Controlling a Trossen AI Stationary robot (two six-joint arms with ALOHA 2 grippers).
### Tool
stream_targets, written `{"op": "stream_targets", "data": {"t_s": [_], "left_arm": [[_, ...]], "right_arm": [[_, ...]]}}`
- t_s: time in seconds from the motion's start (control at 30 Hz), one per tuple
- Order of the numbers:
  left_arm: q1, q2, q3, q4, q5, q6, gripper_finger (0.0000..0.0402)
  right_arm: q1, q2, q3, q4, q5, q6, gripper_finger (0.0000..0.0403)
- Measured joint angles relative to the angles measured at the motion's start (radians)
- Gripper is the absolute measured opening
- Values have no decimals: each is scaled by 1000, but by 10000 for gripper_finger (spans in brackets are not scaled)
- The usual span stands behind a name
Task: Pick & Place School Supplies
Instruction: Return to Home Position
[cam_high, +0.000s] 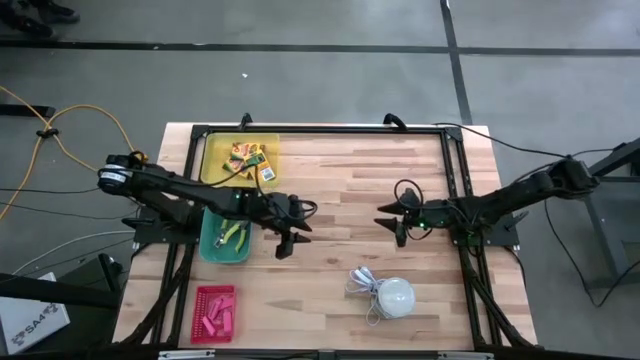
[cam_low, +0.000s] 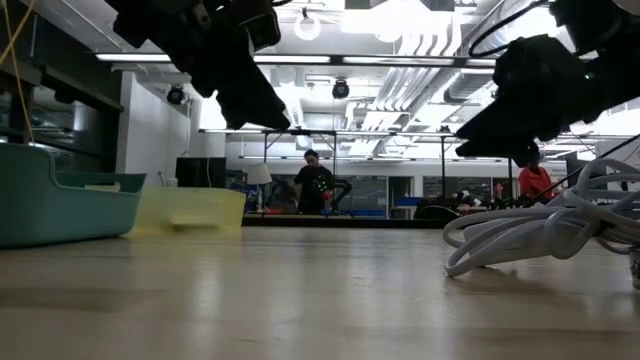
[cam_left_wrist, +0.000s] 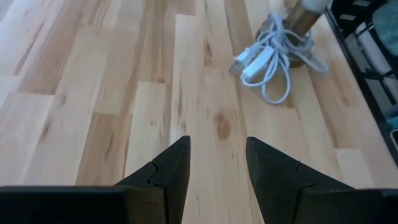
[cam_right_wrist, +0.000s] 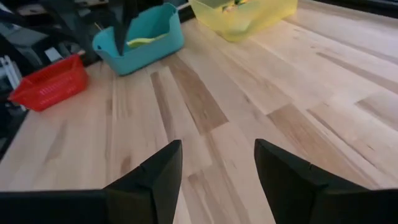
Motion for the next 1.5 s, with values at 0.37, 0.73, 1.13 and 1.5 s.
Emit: {"op": "stream_targets", "data": {"t_s": [0.37, 0.73, 1.13, 1.5], "left_arm": [[6, -3, 0, 41, 37, 11, 152], [6, -3, 0, 49, 37, 12, 152], [6, -3, 0, 54, 37, 13, 152], [6, -3, 0, 67, 60, 15, 152]], "right_arm": [[-82, -110, -96, 8, -54, -59, 190], [-259, -276, -125, -84, -215, -94, 190], [-300, -415, -125, -323, -211, -82, 190], [-300, -599, -123, -558, -251, -79, 190]]}}
